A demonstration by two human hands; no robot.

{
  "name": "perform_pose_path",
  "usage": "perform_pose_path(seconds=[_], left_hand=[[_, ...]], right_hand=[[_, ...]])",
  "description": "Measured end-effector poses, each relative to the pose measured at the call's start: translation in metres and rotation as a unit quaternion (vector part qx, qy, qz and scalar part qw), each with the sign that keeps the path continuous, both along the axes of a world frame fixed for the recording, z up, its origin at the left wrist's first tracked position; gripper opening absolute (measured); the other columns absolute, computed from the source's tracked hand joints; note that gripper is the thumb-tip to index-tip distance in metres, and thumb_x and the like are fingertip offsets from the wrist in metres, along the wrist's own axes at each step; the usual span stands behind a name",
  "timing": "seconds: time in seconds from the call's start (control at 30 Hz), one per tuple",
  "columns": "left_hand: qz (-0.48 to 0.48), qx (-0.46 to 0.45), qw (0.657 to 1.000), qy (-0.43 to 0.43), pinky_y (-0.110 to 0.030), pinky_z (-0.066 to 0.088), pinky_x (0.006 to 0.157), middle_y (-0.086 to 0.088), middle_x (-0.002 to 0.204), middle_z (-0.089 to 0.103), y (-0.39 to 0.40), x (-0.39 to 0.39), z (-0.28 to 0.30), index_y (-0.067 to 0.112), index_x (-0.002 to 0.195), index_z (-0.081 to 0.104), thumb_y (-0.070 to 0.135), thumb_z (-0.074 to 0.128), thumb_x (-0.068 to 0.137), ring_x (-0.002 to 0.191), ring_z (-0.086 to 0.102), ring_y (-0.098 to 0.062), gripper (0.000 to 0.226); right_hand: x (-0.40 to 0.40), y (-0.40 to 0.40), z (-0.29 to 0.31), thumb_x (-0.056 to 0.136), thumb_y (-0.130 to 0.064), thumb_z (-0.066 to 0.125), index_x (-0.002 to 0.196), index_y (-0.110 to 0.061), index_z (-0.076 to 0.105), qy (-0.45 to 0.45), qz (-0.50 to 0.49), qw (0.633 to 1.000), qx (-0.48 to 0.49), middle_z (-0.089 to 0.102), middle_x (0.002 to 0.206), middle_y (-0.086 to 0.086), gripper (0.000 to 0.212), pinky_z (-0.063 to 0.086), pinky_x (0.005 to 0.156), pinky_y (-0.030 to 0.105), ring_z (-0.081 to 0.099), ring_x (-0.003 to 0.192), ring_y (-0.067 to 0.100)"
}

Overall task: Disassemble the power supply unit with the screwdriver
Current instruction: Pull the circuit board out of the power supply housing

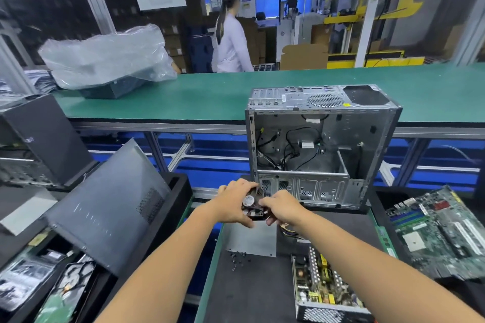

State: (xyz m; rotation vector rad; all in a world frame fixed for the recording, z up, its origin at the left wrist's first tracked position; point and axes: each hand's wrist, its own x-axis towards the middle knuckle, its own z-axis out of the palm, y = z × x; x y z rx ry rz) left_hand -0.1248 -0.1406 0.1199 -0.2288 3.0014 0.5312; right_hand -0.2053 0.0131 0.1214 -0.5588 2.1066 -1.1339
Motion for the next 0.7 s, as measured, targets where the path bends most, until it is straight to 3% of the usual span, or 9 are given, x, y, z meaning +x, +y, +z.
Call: perform_pose_path(seconds=[0.07, 0.17, 0.3, 0.4, 0.57, 0.7], left_hand=[[-0.006, -0.022, 1.000, 0.009, -0.036, 0.023, 0.105, 0.005, 0.131, 0.041, -0.005, -0.005, -0.007, 0.025, 0.145, 0.029, 0.046, 0.082, 0.063, 0.120, 0.036, -0.016, 0.100], [-0.008, -0.041, 0.999, 0.001, -0.034, 0.025, 0.103, 0.005, 0.128, 0.043, -0.017, -0.010, -0.017, 0.024, 0.144, 0.030, 0.045, 0.082, 0.063, 0.117, 0.040, -0.017, 0.098], [-0.006, -0.061, 0.998, -0.006, -0.033, 0.029, 0.101, 0.004, 0.127, 0.045, -0.029, -0.022, -0.031, 0.022, 0.141, 0.032, 0.043, 0.083, 0.062, 0.116, 0.043, -0.019, 0.096], [-0.026, -0.098, 0.995, -0.023, -0.034, 0.030, 0.100, 0.002, 0.125, 0.046, -0.030, -0.036, -0.039, 0.020, 0.139, 0.035, 0.042, 0.083, 0.061, 0.114, 0.046, -0.020, 0.095], [-0.053, -0.175, 0.981, -0.061, -0.037, 0.025, 0.107, -0.001, 0.126, 0.047, -0.028, -0.056, -0.058, 0.018, 0.137, 0.036, 0.044, 0.084, 0.063, 0.120, 0.046, -0.022, 0.092], [-0.053, -0.198, 0.975, -0.079, -0.044, 0.012, 0.116, -0.003, 0.131, 0.047, -0.025, -0.064, -0.076, 0.015, 0.138, 0.035, 0.044, 0.081, 0.068, 0.125, 0.044, -0.022, 0.088]], right_hand=[[-0.001, -0.005, -0.003, 0.092, -0.020, 0.056, 0.076, -0.010, 0.050, 0.007, 0.006, 1.000, 0.013, 0.044, 0.061, 0.005, 0.020, 0.027, 0.039, 0.021, 0.060, 0.049, 0.019], [-0.002, -0.010, -0.006, 0.095, -0.024, 0.052, 0.092, -0.008, 0.053, 0.040, 0.067, 0.995, 0.056, 0.055, 0.076, 0.007, 0.016, 0.038, 0.042, 0.022, 0.058, 0.052, 0.019], [0.001, -0.013, -0.015, 0.095, -0.009, 0.042, 0.120, -0.006, 0.034, 0.129, 0.112, 0.978, 0.123, 0.050, 0.088, 0.009, 0.026, 0.040, 0.056, 0.031, 0.051, 0.065, 0.020], [0.006, -0.015, -0.026, 0.093, -0.005, 0.044, 0.118, -0.009, 0.030, 0.175, 0.120, 0.967, 0.143, 0.043, 0.097, 0.007, 0.030, 0.037, 0.063, 0.035, 0.047, 0.073, 0.021], [0.005, -0.019, -0.042, 0.089, -0.003, 0.049, 0.120, -0.008, 0.028, 0.223, 0.122, 0.947, 0.194, 0.045, 0.076, 0.002, 0.037, 0.032, 0.055, 0.032, 0.046, 0.065, 0.020], [0.000, -0.022, -0.048, 0.088, -0.004, 0.049, 0.109, -0.006, 0.046, 0.257, 0.164, 0.922, 0.239, 0.059, 0.107, 0.015, 0.021, 0.041, 0.074, 0.037, 0.059, 0.097, 0.032]])
